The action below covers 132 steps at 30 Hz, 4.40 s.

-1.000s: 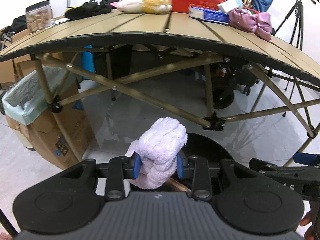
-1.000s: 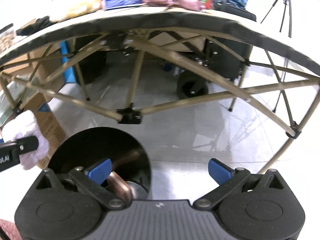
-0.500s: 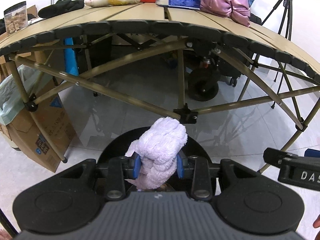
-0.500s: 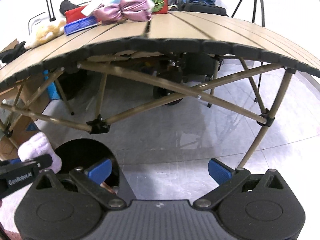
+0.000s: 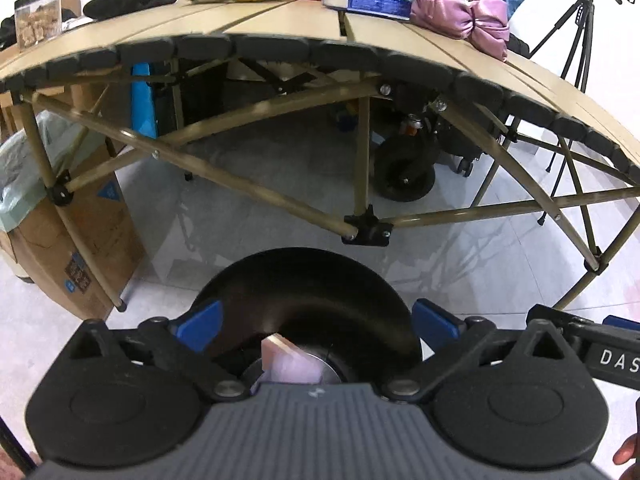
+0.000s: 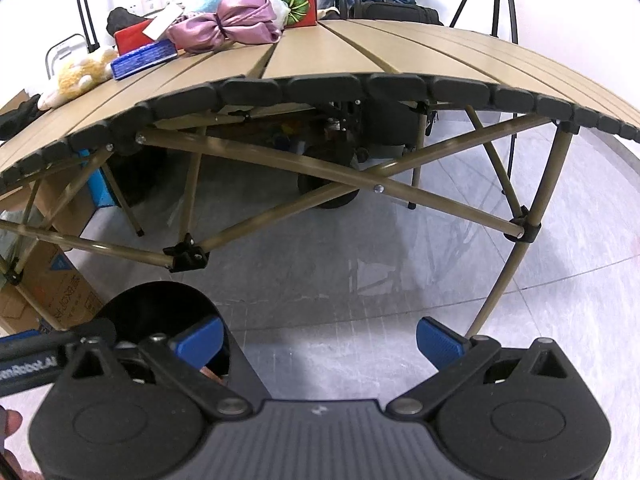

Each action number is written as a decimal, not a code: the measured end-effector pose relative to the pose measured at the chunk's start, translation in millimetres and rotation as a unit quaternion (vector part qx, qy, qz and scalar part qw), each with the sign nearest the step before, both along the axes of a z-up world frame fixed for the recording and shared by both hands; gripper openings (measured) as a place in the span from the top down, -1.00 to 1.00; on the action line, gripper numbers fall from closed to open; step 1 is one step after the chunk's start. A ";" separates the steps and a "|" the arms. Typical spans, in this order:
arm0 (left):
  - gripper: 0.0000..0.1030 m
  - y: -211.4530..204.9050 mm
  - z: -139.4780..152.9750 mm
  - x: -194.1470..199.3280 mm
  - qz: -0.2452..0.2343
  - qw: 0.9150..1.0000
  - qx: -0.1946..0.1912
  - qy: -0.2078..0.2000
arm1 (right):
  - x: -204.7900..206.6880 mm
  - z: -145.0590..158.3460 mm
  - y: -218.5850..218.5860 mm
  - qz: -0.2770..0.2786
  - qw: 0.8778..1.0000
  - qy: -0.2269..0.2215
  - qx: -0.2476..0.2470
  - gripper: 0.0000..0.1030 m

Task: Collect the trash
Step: 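Open the left tool to drop the lavender towel into the bin, then raise both tools back toward the table items, then move the right tool to the purple satin bow and grasp it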

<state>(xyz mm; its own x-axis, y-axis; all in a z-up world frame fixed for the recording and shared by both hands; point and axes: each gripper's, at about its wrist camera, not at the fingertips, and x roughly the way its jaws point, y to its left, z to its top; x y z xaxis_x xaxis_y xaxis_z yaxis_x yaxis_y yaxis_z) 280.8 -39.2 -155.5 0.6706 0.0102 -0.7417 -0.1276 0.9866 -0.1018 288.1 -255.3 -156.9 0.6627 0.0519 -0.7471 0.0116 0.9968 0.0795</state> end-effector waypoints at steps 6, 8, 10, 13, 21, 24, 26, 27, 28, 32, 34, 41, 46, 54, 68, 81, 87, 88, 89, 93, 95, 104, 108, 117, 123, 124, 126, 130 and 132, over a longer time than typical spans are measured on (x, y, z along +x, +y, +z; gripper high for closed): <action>-1.00 5.8 -3.7 1.6 0.007 1.000 -0.001 0.012 | 2.3 -3.1 -0.1 -0.001 1.000 0.003 0.002 -1.00; -1.00 9.2 -4.7 1.9 0.013 1.000 -0.003 0.016 | 3.0 -4.0 0.7 0.000 1.000 0.006 0.001 -1.00; -1.00 12.4 -5.9 2.2 0.016 1.000 -0.006 0.020 | 3.5 -4.9 1.1 0.000 1.000 0.007 0.002 -1.00; -1.00 14.1 -6.9 1.5 0.017 1.000 -0.008 0.024 | 4.0 -5.0 2.5 0.002 1.000 0.008 0.004 -1.00; -1.00 12.3 2.0 -5.5 0.016 1.000 0.001 0.012 | 0.2 -0.9 6.6 0.013 1.000 0.002 0.009 -1.00; -1.00 11.1 10.1 -10.6 0.010 1.000 0.005 -0.002 | -5.8 4.6 8.1 0.020 1.000 -0.002 0.018 -1.00; -1.00 12.1 16.1 -14.7 0.009 1.000 0.004 -0.013 | -11.7 9.8 8.2 0.023 0.999 -0.008 0.025 -1.00; -1.00 12.8 18.6 -16.0 0.009 1.000 0.004 -0.018 | -14.4 12.6 8.5 0.023 0.999 -0.013 0.025 -1.00; -1.00 13.5 21.4 -18.1 0.009 1.000 0.004 -0.023 | -16.7 15.5 8.1 0.025 0.999 -0.019 0.026 -1.00; -1.00 18.4 33.2 -27.5 0.010 0.999 -0.001 -0.042 | -29.1 30.3 7.6 0.037 0.997 -0.046 0.044 -1.00; -1.00 21.0 38.9 -32.2 0.008 0.999 -0.006 -0.049 | -34.8 37.9 8.3 0.041 0.996 -0.061 0.046 -1.00; -1.00 27.9 62.3 -50.2 0.012 0.995 0.004 -0.096 | -54.7 61.6 8.7 0.059 0.990 -0.116 0.050 -1.00; -1.00 28.5 78.6 -58.1 0.014 0.990 0.025 -0.139 | -64.7 77.6 8.4 0.071 0.983 -0.158 0.054 -1.00; -1.00 27.4 106.1 -56.1 0.021 0.978 0.050 -0.200 | -64.6 103.4 10.7 0.087 0.969 -0.227 0.051 -1.00; -1.00 36.6 137.0 -2.7 0.024 0.973 0.031 -0.229 | -15.4 123.4 27.2 0.075 0.964 -0.255 0.022 -1.00; -1.00 43.0 151.9 60.8 0.016 0.973 0.031 -0.226 | 59.5 126.2 42.9 0.060 0.967 -0.247 0.016 -1.00; -1.00 49.7 152.0 91.6 0.011 0.977 0.029 -0.211 | 105.8 125.1 55.5 0.068 0.970 -0.232 -0.002 -1.00; -1.00 50.9 151.2 96.7 0.011 0.978 0.029 -0.208 | 111.6 124.8 57.5 0.072 0.971 -0.229 -0.003 -1.00; -1.00 52.0 150.4 100.3 0.011 0.978 0.030 -0.204 | 116.9 124.8 59.3 0.076 0.971 -0.226 -0.006 -1.00; -1.00 58.0 144.4 112.9 0.011 0.981 0.030 -0.191 | 140.1 125.6 67.3 0.085 0.975 -0.206 -0.019 -1.00; -1.00 61.3 142.2 118.4 0.011 0.982 0.029 -0.186 | 150.1 124.5 70.0 0.088 0.976 -0.197 -0.026 -1.00; -1.00 66.1 136.5 128.5 0.009 0.984 0.037 -0.177 | 193.5 120.2 74.3 0.099 0.984 -0.142 -0.030 -1.00; -1.00 64.9 135.7 131.2 0.008 0.983 0.038 -0.178 | 205.2 115.0 79.4 0.102 0.986 -0.124 -0.041 -1.00; -1.00 59.0 134.4 139.8 0.003 0.983 0.035 -0.178 | 213.2 114.9 72.6 0.100 0.989 -0.112 -0.010 -0.79; -1.00 57.8 134.0 141.6 0.002 0.984 0.030 -0.176 | 208.3 117.0 74.8 0.106 0.986 -0.125 -0.015 -0.42; -1.00 57.7 133.7 141.3 0.001 0.984 0.029 -0.175 | 206.5 117.2 74.5 0.107 0.986 -0.128 -0.014 -0.31; -1.00 57.4 133.6 141.5 0.000 0.984 0.028 -0.175 | 202.6 117.1 74.0 0.111 0.985 -0.134 -0.016 -0.16; -1.00 58.4 134.0 142.9 0.000 0.984 0.019 -0.176 | 193.0 121.8 69.2 0.112 0.983 -0.143 -0.008 0.25; -1.00 58.0 134.6 142.8 -0.002 0.984 0.014 -0.176 | 186.6 124.8 65.4 0.108 0.983 -0.148 0.005 0.38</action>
<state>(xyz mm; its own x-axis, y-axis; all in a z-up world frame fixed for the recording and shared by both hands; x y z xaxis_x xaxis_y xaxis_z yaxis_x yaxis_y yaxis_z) 423.5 18.7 -20.9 0.8859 0.0242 -0.4632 -0.0859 0.9899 -0.1125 474.7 -189.9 -32.1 0.8239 0.2224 -0.5212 -0.2261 0.9724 0.0575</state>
